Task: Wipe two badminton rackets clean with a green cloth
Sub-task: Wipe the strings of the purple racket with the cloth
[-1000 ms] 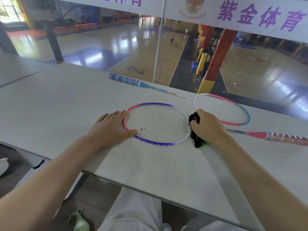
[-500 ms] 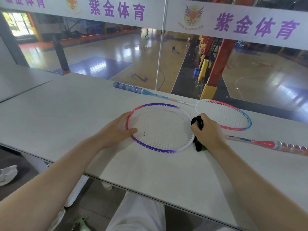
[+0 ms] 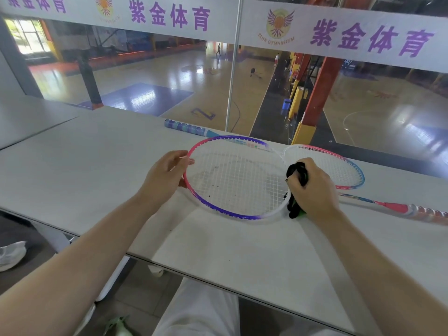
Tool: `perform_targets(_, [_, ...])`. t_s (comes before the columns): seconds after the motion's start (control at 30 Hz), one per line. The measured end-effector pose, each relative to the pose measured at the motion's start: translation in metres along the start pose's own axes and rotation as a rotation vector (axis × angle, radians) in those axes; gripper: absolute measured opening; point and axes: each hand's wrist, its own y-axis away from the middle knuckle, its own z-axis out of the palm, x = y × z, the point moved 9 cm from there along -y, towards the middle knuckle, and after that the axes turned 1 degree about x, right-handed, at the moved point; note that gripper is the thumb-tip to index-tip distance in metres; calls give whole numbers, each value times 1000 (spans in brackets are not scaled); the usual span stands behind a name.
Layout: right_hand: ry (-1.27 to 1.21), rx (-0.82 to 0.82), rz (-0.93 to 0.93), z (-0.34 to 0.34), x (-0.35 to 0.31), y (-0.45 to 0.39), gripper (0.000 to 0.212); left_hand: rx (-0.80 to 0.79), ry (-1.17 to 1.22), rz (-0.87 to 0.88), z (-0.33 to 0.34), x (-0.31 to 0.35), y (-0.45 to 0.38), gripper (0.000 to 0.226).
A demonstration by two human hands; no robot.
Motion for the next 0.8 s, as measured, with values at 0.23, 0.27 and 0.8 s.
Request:
perform_targets(0.23, [-11,51,-30,-11,-6,5,13,22,-72,-79,17,10,1,31])
perform_targets(0.27, [-22,57,-46,-12,-9,7,13,35,-92,-69,16,12,0,30])
perform_targets(0.8, [-894,-50,682,-8,39,81,26,134,73,12,5,46,5,28])
